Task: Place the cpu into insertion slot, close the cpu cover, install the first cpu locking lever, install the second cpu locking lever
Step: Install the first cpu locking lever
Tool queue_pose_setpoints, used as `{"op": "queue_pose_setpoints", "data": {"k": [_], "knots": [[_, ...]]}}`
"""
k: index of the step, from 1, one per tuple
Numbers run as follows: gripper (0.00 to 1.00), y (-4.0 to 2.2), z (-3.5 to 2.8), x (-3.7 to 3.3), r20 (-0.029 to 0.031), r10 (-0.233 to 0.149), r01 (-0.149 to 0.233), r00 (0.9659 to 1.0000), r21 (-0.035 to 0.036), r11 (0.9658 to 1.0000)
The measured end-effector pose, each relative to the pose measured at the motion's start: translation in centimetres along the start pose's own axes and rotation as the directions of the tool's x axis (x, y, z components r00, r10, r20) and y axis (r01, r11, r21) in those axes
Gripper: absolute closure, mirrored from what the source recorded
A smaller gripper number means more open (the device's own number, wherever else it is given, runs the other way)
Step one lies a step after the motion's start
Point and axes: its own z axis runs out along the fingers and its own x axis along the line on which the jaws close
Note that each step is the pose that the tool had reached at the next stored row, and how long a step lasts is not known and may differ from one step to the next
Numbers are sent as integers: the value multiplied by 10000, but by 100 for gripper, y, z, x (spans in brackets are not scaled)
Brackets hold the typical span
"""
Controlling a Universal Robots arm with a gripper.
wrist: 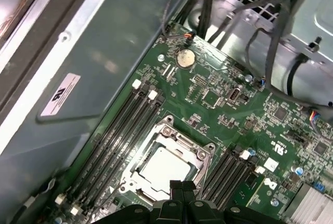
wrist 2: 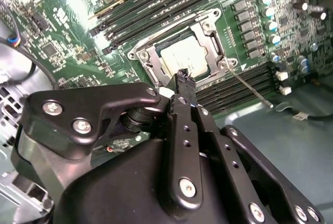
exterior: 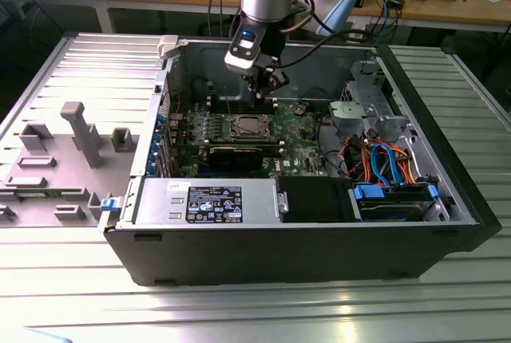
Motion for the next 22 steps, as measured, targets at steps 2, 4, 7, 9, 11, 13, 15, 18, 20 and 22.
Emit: {"op": "queue_pose_setpoints", "data": {"k": [2, 4, 7, 9, 11, 13, 15, 18, 20, 22], "knots": [[89, 0, 0, 0, 8, -255, 255, 9997, 6, 9997], [89, 0, 0, 0, 19, -503, 503, 9987, 13, 9987], [89, 0, 0, 0, 30, -994, 994, 9950, 20, 9950], [89, 0, 0, 0, 36, -1368, 1368, 9906, 24, 9906], [89, 0, 0, 0, 40, -1674, 1674, 9859, 27, 9859], [89, 0, 0, 0, 46, -2015, 2015, 9795, 31, 9795], [89, 0, 0, 0, 54, -2341, 2341, 9722, 39, 9722], [89, 0, 0, 1, 64, -2737, 2737, 9618, 49, 9618], [89, 1, 0, 1, 70, -3042, 3042, 9526, 54, 9526], [89, 1, 0, 1, 71, -3114, 3114, 9503, 55, 9503]]}}
